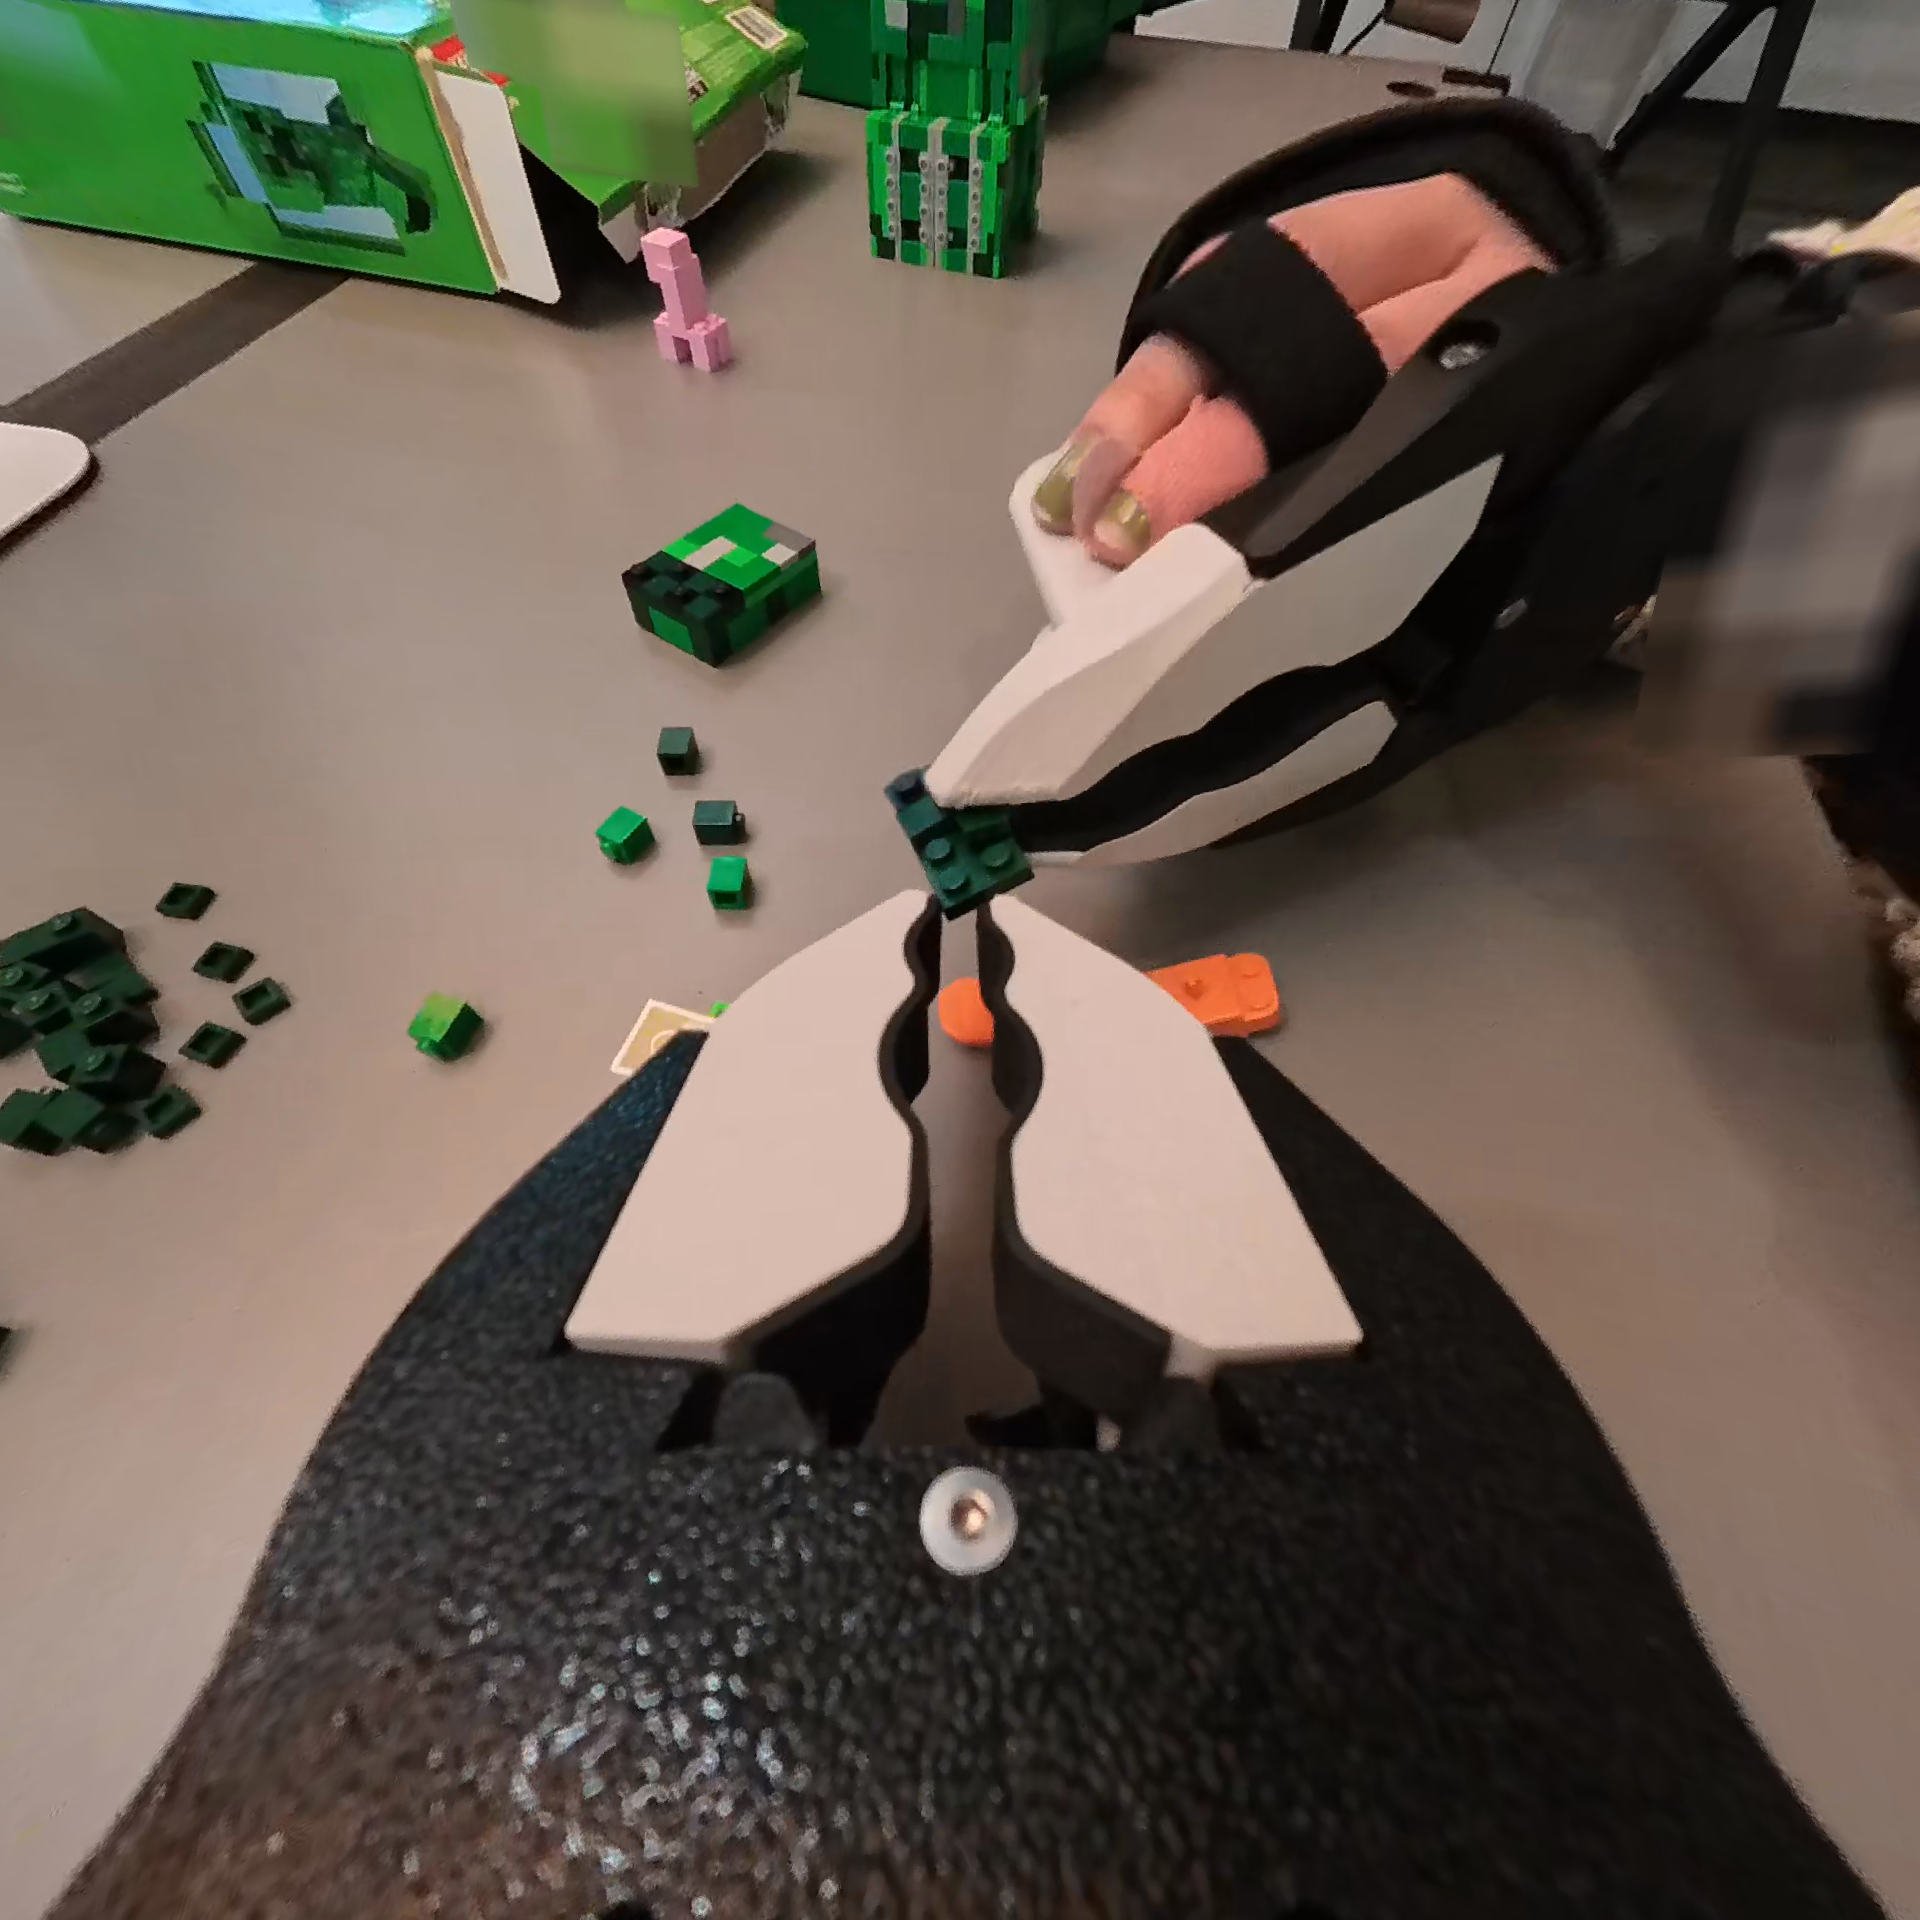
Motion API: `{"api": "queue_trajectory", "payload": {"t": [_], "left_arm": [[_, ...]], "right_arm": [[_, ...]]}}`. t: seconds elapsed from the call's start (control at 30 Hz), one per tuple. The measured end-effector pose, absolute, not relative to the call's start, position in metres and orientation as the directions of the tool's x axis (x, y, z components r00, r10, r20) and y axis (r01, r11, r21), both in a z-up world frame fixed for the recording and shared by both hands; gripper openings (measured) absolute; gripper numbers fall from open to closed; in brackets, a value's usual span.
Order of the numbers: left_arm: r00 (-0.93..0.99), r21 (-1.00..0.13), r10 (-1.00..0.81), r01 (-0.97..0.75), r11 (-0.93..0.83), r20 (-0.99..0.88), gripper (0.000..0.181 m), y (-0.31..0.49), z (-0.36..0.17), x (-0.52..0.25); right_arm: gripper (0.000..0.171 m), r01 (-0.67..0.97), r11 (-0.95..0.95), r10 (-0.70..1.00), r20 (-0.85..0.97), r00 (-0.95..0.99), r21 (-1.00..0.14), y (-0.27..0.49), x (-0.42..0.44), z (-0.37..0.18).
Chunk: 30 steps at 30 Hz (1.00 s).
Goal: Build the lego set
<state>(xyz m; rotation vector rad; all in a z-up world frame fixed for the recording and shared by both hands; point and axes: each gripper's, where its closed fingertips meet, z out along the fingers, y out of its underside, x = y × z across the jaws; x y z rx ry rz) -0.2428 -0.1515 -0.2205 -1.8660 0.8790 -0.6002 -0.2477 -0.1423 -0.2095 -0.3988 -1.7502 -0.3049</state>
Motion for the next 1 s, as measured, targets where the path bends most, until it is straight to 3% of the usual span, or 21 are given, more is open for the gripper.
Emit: {"api": "queue_trajectory", "payload": {"t": [0.07,0.17,0.6,0.9,1.0], "left_arm": [[0.623,-0.91,-0.781,-0.303,-0.281,0.034,0.008,-0.151,-0.219,-0.243],[0.624,-0.91,-0.777,-0.265,-0.319,0.091,0.027,-0.15,-0.218,-0.242],[0.631,-0.887,-0.767,-0.281,-0.366,0.117,0.016,-0.152,-0.224,-0.244],[0.618,-0.846,-0.783,-0.381,-0.374,0.067,0.016,-0.156,-0.238,-0.241],[0.609,-0.835,-0.791,-0.403,-0.375,0.061,0.016,-0.158,-0.241,-0.24]], "right_arm": [[0.008,0.439,0.898,0.104,0.979,-0.173,-0.018,-0.142,-0.248,-0.208],[0.007,0.449,0.893,0.109,0.98,-0.169,-0.022,-0.14,-0.25,-0.208],[0.007,0.442,0.897,0.134,0.971,-0.198,-0.033,-0.142,-0.253,-0.216],[0.008,0.409,0.904,0.017,0.943,-0.331,0.127,-0.145,-0.249,-0.228],[0.007,0.413,0.907,0.078,0.932,-0.354,0.08,-0.147,-0.247,-0.231]]}}
